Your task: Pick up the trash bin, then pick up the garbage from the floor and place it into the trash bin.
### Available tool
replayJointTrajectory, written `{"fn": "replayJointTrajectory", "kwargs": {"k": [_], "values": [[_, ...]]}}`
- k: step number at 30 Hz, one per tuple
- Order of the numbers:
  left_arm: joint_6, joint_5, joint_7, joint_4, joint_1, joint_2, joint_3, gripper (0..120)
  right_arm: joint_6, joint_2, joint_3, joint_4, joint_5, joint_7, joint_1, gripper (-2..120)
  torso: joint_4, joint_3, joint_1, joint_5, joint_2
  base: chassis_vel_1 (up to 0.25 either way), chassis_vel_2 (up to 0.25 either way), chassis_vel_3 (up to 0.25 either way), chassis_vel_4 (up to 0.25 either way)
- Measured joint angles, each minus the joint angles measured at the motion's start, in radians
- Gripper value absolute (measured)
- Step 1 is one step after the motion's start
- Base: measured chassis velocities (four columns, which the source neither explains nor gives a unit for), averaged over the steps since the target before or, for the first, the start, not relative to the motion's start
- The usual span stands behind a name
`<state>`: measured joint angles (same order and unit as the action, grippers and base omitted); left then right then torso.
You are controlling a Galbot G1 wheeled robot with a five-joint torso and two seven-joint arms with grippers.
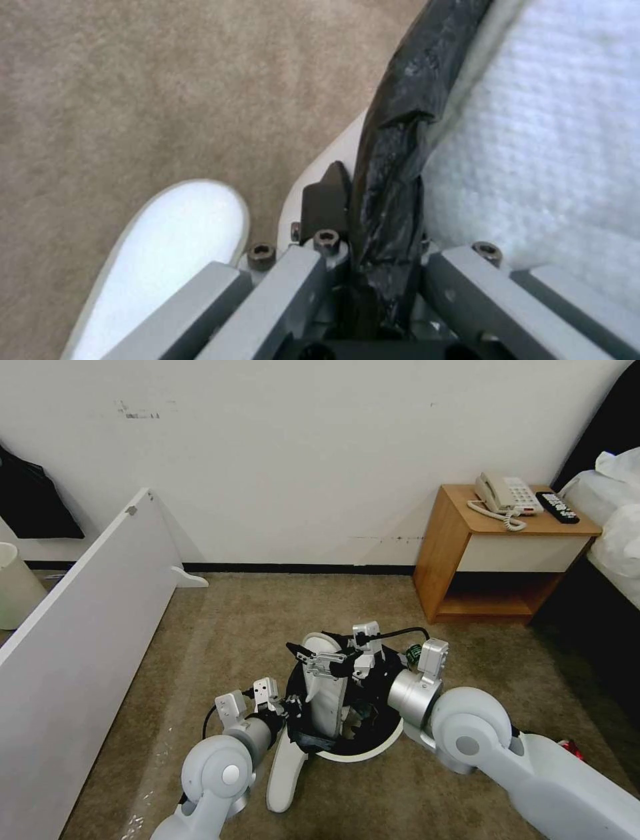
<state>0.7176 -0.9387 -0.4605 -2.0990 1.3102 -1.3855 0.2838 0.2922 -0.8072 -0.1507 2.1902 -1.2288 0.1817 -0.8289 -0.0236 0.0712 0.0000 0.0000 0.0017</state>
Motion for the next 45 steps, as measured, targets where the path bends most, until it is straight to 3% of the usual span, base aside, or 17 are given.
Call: {"fn": "replayJointTrajectory", "kwargs": {"k": [8, 14, 30, 40, 45], "values": [[0.017, 0.021, -0.046, -0.011, 0.001, 0.019, 0.008, 1, -0.005, -0.007, 0.014, -0.005, -0.007, 0.004, 0.018, 100, 0.0, 0.0, 0.0, -0.0001, 0.0, 0.0, 0.0, 0.0, 0.0], [0.018, 0.077, -0.062, -0.027, 0.013, 0.061, 0.024, 1, -0.012, 0.001, 0.033, -0.008, -0.005, 0.004, -0.004, 100, 0.0001, 0.0, 0.0, 0.0, 0.0, 0.0, 0.0, 0.0, 0.0], [0.019, 0.159, -0.105, -0.031, 0.014, 0.097, 0.029, 1, -0.03, -0.005, 0.047, -0.028, 0.014, 0.004, -0.031, 100, 0.0001, 0.0, 0.0, -0.0001, 0.0, 0.0, 0.0, 0.0, 0.0], [0.019, 0.166, -0.113, -0.02, 0.008, 0.097, 0.031, 1, -0.042, -0.004, 0.061, -0.019, 0.004, 0.009, -0.035, 100, 0.0001, 0.0, 0.0, 0.0, 0.0, 0.0, 0.0, 0.0, 0.0], [0.019, 0.242, -0.112, -0.015, 0.006, 0.099, 0.049, 1, -0.056, 0.024, 0.082, -0.005, -0.01, 0.013, -0.063, 100, -0.0001, 0.0, 0.0, -0.0001, 0.0, 0.0, 0.0, 0.0, 0.0]]}}
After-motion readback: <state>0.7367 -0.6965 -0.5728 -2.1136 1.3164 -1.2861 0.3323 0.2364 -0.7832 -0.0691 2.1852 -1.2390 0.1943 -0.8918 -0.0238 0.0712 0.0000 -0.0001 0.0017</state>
